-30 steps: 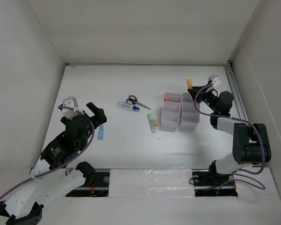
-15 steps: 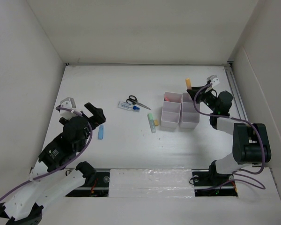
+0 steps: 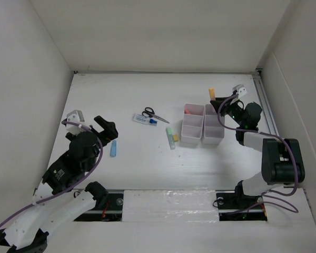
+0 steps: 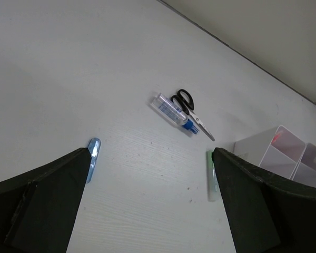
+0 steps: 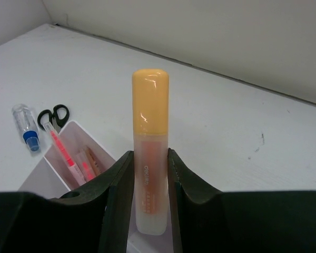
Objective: Sort the stationery into containers
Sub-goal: Place the stationery into the container
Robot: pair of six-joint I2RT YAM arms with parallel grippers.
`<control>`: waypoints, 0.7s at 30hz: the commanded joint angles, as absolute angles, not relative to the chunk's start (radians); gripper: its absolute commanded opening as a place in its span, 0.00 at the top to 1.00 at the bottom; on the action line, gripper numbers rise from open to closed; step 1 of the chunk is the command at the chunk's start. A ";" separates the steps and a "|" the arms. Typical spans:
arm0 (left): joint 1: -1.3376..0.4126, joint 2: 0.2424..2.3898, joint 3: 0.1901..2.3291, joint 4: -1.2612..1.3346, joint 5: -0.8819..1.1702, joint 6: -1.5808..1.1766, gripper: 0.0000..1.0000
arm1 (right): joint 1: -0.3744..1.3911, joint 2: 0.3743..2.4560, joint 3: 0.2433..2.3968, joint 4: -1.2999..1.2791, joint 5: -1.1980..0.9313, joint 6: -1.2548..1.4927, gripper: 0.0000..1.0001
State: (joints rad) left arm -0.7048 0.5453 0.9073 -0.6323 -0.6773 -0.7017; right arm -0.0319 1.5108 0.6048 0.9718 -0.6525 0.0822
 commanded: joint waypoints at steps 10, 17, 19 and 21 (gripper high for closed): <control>-0.701 0.538 0.900 -0.601 -0.670 -0.673 0.00 | -0.008 1.482 0.592 0.970 -0.604 0.074 0.65; -0.701 0.529 0.891 -0.592 -0.661 -0.664 0.00 | -0.008 1.482 0.591 0.960 -0.595 0.074 0.65; -0.701 0.529 0.891 -0.592 -0.661 -0.655 0.00 | -0.008 1.482 0.591 0.960 -0.595 0.074 0.62; -0.701 0.529 0.891 -0.592 -0.661 -0.655 0.00 | -0.008 1.482 0.581 0.960 -0.595 0.074 0.62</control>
State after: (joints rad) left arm -0.7048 0.5381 0.8993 -0.6243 -0.6621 -0.6758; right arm -0.0170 1.5108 0.5880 0.9386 -0.5999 0.0826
